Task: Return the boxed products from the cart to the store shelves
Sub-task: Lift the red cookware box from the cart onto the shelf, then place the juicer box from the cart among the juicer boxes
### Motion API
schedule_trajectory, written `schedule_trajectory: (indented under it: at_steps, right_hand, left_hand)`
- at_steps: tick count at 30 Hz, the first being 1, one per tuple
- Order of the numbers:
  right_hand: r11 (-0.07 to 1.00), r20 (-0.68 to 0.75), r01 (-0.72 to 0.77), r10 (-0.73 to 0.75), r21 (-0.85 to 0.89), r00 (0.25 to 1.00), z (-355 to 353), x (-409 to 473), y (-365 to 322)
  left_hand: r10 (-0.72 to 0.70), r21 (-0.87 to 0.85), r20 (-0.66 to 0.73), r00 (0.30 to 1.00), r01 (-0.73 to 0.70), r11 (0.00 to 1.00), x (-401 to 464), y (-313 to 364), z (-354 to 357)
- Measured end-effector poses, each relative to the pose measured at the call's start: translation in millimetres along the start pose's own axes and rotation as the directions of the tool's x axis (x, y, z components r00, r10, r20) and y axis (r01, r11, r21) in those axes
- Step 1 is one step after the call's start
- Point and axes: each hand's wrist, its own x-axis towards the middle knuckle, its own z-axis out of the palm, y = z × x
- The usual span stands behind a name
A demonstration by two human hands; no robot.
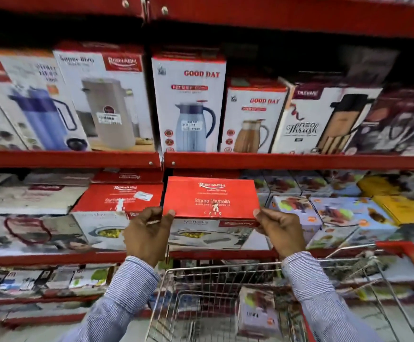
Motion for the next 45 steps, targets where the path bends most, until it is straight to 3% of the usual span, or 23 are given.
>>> schedule_trajectory:
  at_steps: [6, 16, 20, 23, 26, 31, 35, 40, 43, 45]
  right_hand:
    - [0.998, 0.021, -0.042, 0.041, 0.037, 0.999, 19, 29, 19]
    - [0.987, 0.115, -0.120, 0.132, -0.111, 0.985, 37, 62, 43]
    - [0.977, 0.123, -0.135, 0.156, -0.163, 0.980, 38, 71, 44]
    - [0.974, 0.180, -0.085, 0.125, -0.212, 0.976, 36, 68, 40]
    - [0.946, 0.281, 0.030, 0.066, -0.323, 0.957, 25, 48, 40]
    - [0.857, 0.299, 0.154, 0.000, -0.492, 0.954, -1, 8, 75]
    - [0.728, 0.246, 0.160, 0.013, -0.667, 0.969, -30, -20, 123]
    - [0.583, 0.236, 0.080, 0.198, -0.809, 0.951, -69, -45, 189]
    - [0.563, 0.245, -0.020, 0.392, -0.826, 0.887, -82, -52, 233]
    - [0.598, 0.232, -0.148, 0.511, -0.788, 0.828, -84, -57, 259]
  left_hand:
    - [0.022, 0.108, -0.003, 1.000, -0.022, 0.994, 14, -11, 18]
    - [0.020, 0.280, 0.132, 0.991, -0.057, 0.958, 25, -34, 30]
    - [-0.007, 0.265, 0.181, 0.983, -0.042, 0.963, 21, -35, 33]
    - [-0.002, 0.261, 0.210, 0.978, -0.054, 0.964, 10, -36, 36]
    - [0.106, 0.327, 0.209, 0.972, -0.171, 0.930, -18, -41, 46]
    - [0.348, 0.440, 0.426, 0.835, -0.527, 0.727, -63, -61, 77]
    - [0.291, 0.449, 0.623, 0.726, -0.636, 0.627, -86, -78, 110]
    - [0.117, 0.435, 0.806, 0.580, -0.715, 0.548, -116, -119, 153]
    - [-0.092, 0.451, 0.847, 0.523, -0.617, 0.644, -135, -146, 183]
    - [-0.199, 0.439, 0.843, 0.499, -0.427, 0.791, -147, -157, 205]
